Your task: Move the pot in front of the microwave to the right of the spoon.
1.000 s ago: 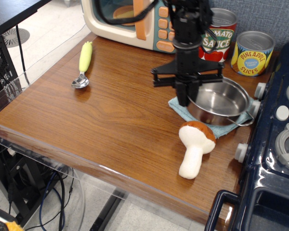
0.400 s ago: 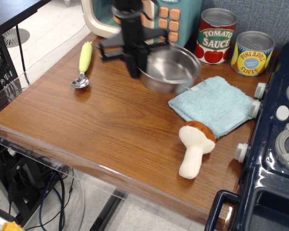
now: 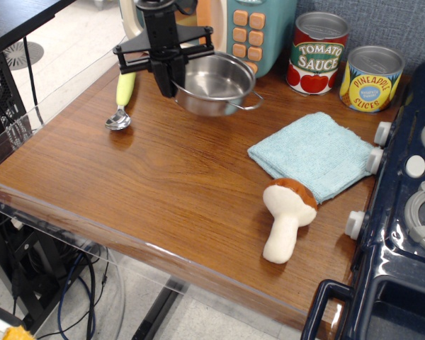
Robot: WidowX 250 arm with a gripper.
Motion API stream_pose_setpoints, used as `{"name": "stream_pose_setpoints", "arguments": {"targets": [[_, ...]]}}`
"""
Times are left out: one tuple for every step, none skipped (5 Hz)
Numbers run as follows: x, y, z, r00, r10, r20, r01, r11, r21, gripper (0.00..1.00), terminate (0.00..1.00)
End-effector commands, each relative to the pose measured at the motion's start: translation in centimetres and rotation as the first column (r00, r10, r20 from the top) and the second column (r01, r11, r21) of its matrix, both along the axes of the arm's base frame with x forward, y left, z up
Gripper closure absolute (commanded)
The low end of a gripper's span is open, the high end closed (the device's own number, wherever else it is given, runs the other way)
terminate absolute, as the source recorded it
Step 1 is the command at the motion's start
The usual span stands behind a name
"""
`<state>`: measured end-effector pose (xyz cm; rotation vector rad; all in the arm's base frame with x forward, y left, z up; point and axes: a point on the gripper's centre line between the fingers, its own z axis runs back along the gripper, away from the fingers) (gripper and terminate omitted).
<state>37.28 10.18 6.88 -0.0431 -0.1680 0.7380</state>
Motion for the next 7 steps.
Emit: {"name": "stream_pose_setpoints", "arguments": {"targets": [[1.5,3.3,-0.2,0.999,0.042,0.009,-0.042,0.999,0.009,1.00,0.00],[1.8,3.5,-1.6,0.999,0.039,-0.038,-0.039,0.999,0.015,1.00,0.00],[2.0,3.5,-3.1,0.996,0.036,-0.077,-0.036,0.999,0.002,1.00,0.00],[2.1,3.4,-3.7,0.992,0.038,-0.117,-0.041,0.999,-0.023,0.00,0.00],[1.9,2.9,-3.0,0.995,0.044,-0.090,-0.044,0.999,-0.001,0.00,0.00],[1.9,2.4,-2.9,0.996,0.036,-0.078,-0.037,0.999,-0.005,0.00,0.00],[1.6,1.9,-1.9,0.998,0.019,-0.061,-0.020,1.000,-0.003,0.00,0.00]]}}
